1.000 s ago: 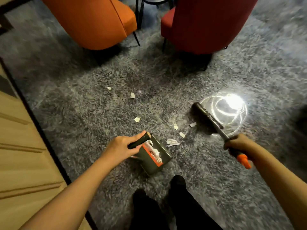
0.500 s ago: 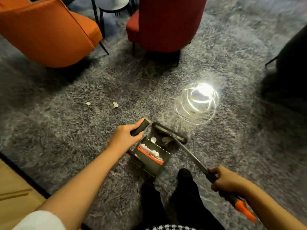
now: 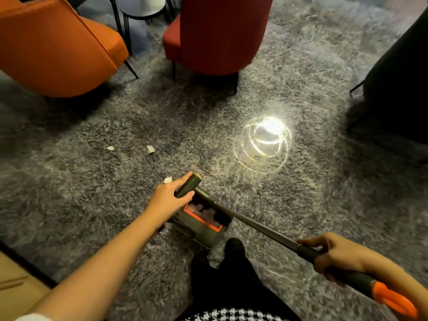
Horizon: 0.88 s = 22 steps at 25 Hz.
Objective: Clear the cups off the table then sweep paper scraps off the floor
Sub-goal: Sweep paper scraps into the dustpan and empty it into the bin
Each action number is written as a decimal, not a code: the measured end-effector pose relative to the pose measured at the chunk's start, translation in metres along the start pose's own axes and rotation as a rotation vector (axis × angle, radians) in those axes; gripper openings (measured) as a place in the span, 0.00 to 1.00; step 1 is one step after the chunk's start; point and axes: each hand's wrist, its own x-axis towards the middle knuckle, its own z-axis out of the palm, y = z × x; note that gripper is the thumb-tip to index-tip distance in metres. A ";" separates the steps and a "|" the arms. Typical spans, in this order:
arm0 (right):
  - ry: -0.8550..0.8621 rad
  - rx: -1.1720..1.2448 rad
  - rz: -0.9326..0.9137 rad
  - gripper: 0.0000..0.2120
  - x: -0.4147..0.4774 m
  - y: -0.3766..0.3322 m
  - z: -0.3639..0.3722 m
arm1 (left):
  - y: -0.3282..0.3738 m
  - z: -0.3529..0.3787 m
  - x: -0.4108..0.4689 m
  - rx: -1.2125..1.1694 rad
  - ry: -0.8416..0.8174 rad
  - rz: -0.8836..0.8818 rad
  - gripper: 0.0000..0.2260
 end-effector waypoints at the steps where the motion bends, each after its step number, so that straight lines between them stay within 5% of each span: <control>1: 0.012 -0.006 -0.013 0.28 0.004 -0.005 -0.002 | -0.003 -0.001 -0.003 -0.034 -0.009 0.002 0.24; 16: 0.046 -0.295 -0.229 0.14 0.103 -0.205 -0.045 | -0.046 -0.071 -0.094 -0.276 0.583 -0.337 0.22; 22: 0.131 -0.451 -0.337 0.04 0.162 -0.321 0.007 | -0.084 -0.100 -0.107 -0.360 0.638 -0.414 0.21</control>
